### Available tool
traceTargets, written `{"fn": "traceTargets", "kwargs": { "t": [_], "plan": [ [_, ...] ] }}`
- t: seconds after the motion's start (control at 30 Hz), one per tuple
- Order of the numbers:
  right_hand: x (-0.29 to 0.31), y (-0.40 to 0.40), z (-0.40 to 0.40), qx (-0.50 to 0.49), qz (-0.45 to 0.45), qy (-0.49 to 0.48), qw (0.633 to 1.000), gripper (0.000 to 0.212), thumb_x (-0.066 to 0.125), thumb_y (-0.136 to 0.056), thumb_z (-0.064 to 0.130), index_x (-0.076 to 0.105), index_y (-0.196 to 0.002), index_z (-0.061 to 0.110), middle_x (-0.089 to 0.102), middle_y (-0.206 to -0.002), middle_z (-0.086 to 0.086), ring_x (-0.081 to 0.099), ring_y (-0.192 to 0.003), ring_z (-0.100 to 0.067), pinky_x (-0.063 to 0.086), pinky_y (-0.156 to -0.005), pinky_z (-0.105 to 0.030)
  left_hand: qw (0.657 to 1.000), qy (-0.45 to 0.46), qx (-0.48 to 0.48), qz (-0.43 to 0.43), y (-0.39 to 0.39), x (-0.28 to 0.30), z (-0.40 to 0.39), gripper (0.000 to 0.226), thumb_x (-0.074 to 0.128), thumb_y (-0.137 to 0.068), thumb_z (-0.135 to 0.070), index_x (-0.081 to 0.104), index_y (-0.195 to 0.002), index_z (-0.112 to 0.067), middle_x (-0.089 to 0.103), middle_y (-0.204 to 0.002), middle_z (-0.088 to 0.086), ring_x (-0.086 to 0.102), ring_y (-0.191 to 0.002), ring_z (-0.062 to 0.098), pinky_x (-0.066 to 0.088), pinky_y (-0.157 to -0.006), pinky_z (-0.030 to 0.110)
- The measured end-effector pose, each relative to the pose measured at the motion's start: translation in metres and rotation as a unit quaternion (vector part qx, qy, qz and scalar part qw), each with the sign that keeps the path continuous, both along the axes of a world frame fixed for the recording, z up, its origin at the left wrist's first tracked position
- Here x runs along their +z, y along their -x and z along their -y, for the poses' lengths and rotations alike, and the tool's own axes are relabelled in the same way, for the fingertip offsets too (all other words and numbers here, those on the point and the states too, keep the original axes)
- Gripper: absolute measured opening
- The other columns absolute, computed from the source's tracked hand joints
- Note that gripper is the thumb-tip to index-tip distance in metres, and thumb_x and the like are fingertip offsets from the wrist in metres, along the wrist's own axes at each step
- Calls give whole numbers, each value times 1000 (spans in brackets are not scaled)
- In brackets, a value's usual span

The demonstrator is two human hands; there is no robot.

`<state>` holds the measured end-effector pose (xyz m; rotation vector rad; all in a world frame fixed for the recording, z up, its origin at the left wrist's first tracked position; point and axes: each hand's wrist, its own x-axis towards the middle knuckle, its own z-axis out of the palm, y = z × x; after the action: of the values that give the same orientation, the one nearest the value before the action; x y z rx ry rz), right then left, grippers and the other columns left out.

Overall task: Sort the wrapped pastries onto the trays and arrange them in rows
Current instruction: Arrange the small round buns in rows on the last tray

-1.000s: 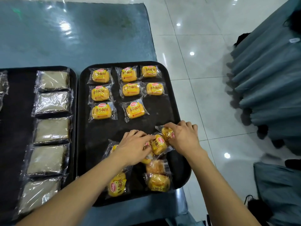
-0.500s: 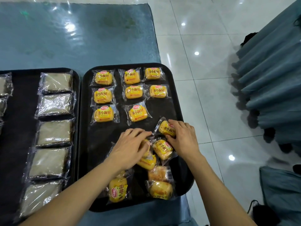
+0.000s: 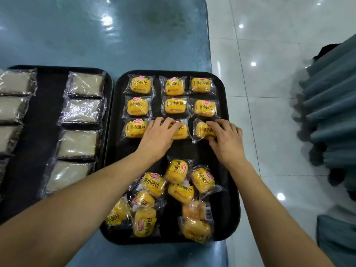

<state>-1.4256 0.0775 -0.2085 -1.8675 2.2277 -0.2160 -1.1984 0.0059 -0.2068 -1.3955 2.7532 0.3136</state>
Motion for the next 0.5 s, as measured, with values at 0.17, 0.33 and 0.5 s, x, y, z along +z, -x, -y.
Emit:
{"fn": "traceTargets", "kwargs": {
  "t": [0.17,0.33,0.5],
  "plan": [
    [15,-20,-10,-50,25,20,998,56,70,-90,29,49,-142,28,49,-142,-5,45,-132,-28,33,-111,-45,1000,-10,12,-26,-4,-1,-7,67,65,-90,-15,36,-149,-25,40,-149,3,40,-129,31,33,-110,46],
    [30,-62,-41,5,45,-4,999,31,65,-93,26,59,-123,29,60,-122,2,55,-114,-22,40,-98,-41,994,3,48,-102,-26,22,-46,40,56,-96,-31,52,-134,-23,55,-129,1,48,-116,27,41,-102,42],
    [39,-81,-61,-75,28,-66,995,30,58,-96,29,59,-126,28,63,-117,1,56,-114,-24,41,-98,-44,986,-132,63,-77,-30,30,-93,59,54,-93,-34,32,-148,-38,31,-155,-3,38,-130,27,37,-107,45]
  ]
}}
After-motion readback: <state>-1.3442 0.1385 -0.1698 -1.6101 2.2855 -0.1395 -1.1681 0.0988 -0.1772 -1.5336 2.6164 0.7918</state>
